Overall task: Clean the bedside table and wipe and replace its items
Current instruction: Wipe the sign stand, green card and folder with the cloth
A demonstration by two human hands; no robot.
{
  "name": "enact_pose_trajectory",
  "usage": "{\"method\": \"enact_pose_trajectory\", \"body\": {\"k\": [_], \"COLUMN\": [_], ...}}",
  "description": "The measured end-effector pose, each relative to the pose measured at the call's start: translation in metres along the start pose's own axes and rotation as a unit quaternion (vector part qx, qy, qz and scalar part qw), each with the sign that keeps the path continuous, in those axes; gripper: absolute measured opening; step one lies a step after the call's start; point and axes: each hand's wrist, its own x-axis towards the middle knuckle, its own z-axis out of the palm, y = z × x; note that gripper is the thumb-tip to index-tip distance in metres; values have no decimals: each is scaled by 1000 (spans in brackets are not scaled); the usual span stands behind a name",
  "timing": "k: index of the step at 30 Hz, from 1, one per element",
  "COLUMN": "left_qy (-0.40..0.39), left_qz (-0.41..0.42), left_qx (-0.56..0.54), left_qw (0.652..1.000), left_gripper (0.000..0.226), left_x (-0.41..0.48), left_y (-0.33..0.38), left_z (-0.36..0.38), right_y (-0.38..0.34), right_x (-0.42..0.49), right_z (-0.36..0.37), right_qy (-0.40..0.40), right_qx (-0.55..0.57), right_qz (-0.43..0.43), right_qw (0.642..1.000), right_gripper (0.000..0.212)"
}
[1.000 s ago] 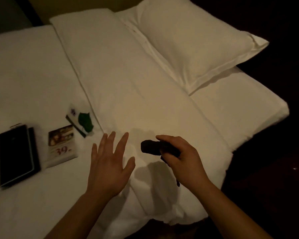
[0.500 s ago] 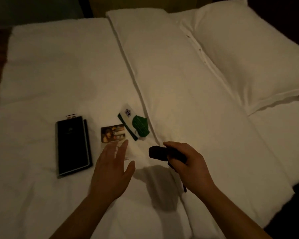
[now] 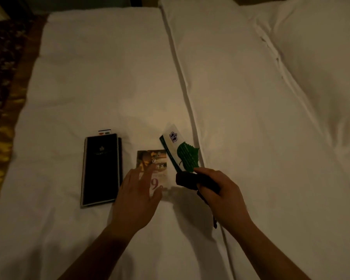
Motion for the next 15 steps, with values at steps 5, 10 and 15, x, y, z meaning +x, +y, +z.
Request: {"method": "enact_pose_trajectory", "body": {"k": [5, 10, 15], "left_qy": [-5, -1, 10], "left_qz": [-177, -354, -401], "left_qx": [-127, -278, -471], "left_qw": [976, 893, 786], "left_gripper": [43, 25, 18], "left_x": [46, 77, 79], "left_y": [-6, -10, -19], "left_z": [13, 24, 18], "right_y": [7, 22, 14], "right_x": [26, 34, 40], "right_z": [-2, 8, 44], "right_qy": [-36, -55, -29], "right_qx": [2, -45, -188], "right_qz": [-7, 9, -71], "right_qw": [999, 997, 979], "right_gripper": [41, 40, 42]}}
